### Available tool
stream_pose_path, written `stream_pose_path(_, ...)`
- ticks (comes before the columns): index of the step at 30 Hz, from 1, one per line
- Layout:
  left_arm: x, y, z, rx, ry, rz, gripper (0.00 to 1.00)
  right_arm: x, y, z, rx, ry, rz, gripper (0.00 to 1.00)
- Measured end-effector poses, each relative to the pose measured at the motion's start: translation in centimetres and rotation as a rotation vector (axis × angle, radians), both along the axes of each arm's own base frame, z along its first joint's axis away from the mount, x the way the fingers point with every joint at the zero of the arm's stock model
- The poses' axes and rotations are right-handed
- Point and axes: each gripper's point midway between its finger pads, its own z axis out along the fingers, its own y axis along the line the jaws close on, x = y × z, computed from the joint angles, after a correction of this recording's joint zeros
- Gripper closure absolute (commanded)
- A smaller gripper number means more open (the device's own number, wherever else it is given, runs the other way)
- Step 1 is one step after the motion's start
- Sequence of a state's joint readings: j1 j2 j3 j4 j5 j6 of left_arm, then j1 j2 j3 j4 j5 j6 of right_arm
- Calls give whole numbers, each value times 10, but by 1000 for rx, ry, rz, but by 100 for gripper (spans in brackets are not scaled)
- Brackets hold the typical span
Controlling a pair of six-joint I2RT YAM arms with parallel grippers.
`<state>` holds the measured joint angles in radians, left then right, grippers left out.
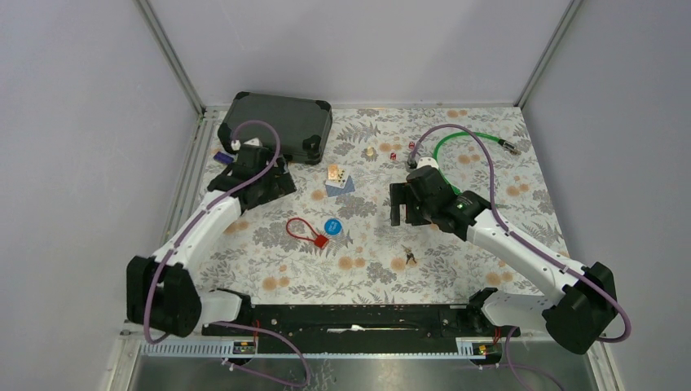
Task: Lock with the key
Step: Move the lock to the center of the board.
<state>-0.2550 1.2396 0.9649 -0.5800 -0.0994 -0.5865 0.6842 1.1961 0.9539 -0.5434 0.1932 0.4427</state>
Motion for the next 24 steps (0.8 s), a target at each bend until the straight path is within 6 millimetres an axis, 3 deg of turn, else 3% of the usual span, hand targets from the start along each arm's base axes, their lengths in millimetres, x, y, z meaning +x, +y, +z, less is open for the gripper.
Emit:
stream_pose_path(9, 32, 6, -56, 95, 134, 47, 21, -2, 1, 0, 10, 2, 8, 10)
stream_pose_path(16, 66, 11, -79, 113, 156, 118, 21, -6, 2, 4, 34, -5, 20, 11)
stream_pose_path(24, 91, 39, -105, 82, 173, 276, 25, -7, 2, 3, 36, -3, 23, 11)
